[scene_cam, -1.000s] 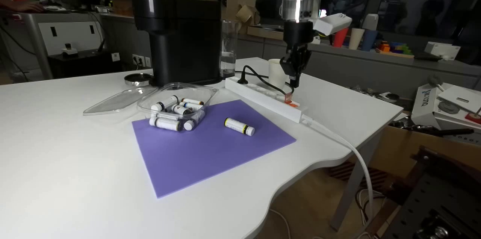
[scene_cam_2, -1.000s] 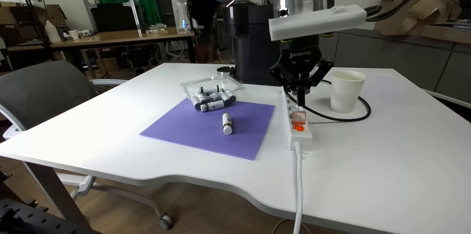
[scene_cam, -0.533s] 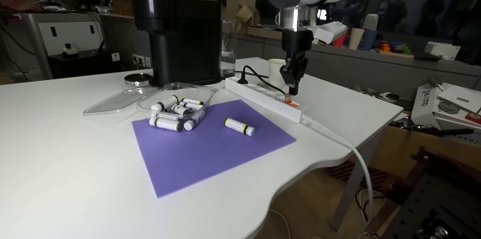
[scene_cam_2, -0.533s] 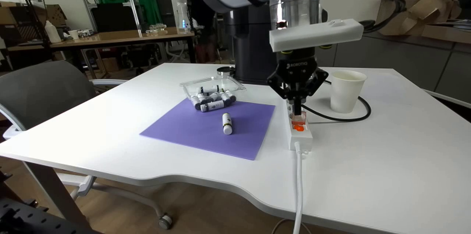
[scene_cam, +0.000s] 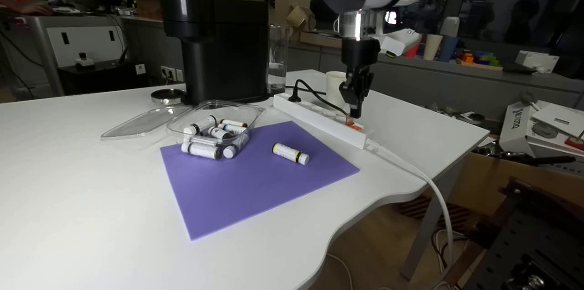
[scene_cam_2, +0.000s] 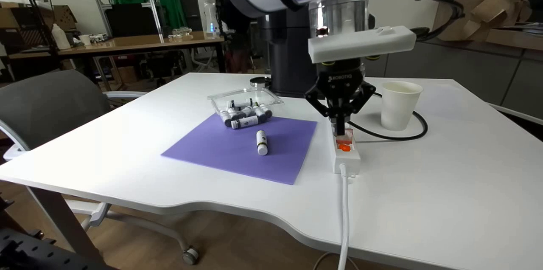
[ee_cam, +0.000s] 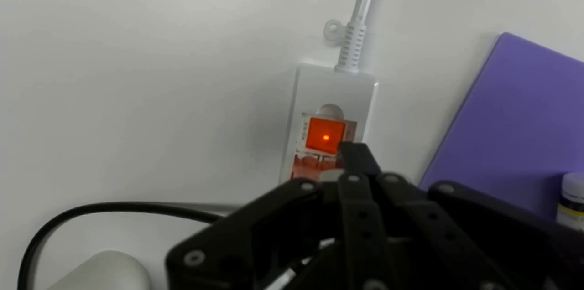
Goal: Turn off the extension cord switch
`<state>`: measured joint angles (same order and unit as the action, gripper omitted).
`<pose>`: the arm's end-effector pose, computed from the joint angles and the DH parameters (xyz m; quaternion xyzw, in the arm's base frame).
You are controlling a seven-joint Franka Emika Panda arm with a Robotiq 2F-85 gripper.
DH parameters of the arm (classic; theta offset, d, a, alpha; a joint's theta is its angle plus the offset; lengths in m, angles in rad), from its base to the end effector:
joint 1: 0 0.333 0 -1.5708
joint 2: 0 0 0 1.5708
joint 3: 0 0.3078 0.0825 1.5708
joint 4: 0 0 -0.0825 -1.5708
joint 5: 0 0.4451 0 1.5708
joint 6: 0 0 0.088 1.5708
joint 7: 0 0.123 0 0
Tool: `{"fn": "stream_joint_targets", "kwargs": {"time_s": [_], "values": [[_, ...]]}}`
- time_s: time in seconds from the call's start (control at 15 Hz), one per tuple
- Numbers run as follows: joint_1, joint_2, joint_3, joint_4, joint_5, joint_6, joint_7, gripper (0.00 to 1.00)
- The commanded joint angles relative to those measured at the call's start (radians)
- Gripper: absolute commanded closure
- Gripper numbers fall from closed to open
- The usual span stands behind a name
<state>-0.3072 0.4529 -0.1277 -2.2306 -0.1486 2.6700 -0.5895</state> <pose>0.5126 -0.2415 0.0887 0.9869 0.1491 -0.0357 0.0501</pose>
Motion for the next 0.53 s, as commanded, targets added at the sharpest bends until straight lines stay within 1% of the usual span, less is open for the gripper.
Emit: {"fn": "stream_joint_targets", "kwargs": {"time_s": [0.0,0.2,0.47], "values": [[-0.022,0.015,0.017,-0.004,0.009,0.055,0.009,1.0],[-0.028,0.037,0.021,-0.001,0.01,0.114,0.014,1.0],[-0.05,0.049,0.039,0.007,0.026,0.114,0.005,1.0]]}}
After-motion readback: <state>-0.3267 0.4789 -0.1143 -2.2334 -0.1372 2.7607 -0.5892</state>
